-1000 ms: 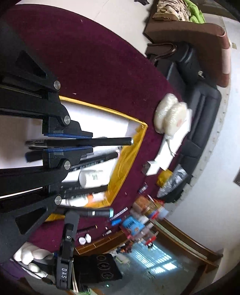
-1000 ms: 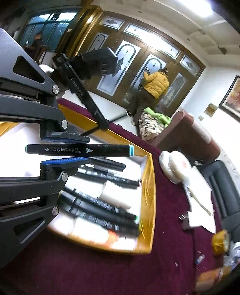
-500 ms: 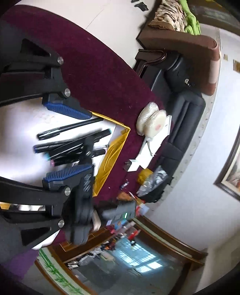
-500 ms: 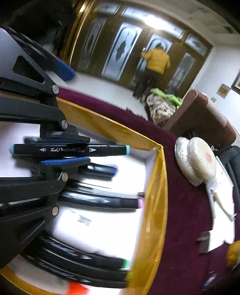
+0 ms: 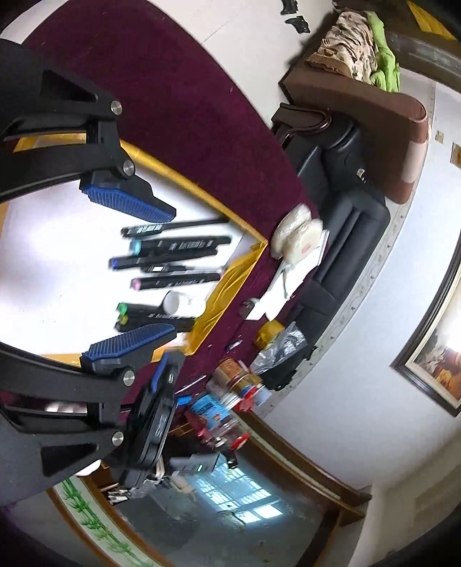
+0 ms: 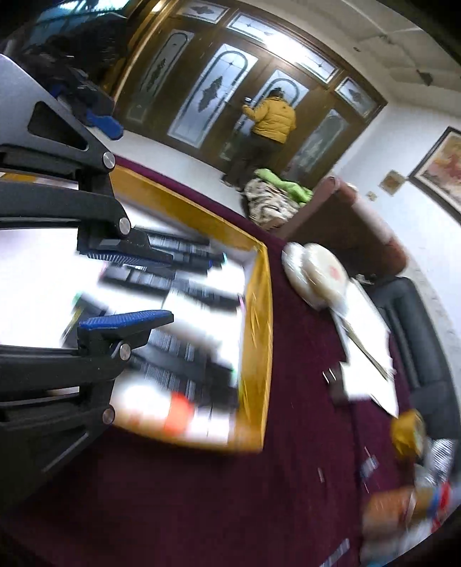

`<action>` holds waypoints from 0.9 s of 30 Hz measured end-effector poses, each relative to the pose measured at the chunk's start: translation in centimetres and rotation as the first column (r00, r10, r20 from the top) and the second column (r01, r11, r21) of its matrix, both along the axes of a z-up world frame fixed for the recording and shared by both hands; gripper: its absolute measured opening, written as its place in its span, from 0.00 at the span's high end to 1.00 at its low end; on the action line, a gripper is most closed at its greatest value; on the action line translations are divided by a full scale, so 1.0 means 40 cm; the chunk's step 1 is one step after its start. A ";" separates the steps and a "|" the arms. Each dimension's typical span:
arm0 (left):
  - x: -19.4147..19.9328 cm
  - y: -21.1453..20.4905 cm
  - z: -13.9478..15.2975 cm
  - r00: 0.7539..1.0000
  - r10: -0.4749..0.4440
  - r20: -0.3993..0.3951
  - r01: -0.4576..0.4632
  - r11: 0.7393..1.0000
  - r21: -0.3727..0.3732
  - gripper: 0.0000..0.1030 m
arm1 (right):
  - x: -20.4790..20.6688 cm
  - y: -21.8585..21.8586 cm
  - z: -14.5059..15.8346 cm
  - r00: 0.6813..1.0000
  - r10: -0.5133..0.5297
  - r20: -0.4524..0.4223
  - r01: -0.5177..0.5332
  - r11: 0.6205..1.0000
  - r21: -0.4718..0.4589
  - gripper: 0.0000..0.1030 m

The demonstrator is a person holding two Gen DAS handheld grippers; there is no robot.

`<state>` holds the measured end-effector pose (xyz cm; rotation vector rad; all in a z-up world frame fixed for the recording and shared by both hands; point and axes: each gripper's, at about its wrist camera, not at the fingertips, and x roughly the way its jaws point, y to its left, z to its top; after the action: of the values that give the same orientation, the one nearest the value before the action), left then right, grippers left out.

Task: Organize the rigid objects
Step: 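Lower both items into the box and open both tools, then move both open tools back over the yellow-capped marker and clear pen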

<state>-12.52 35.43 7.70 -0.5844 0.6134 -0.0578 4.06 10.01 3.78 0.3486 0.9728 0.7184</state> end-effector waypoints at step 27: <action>0.088 -0.670 -0.022 0.870 -0.437 -0.230 0.483 0.848 0.217 0.39 | -0.082 -0.711 -0.014 0.807 -0.537 0.247 0.561 0.827 -0.035 0.63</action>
<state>-9.02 8.64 6.80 -0.1652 0.9079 -0.3779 0.78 -18.43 3.23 0.4204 0.6370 0.1629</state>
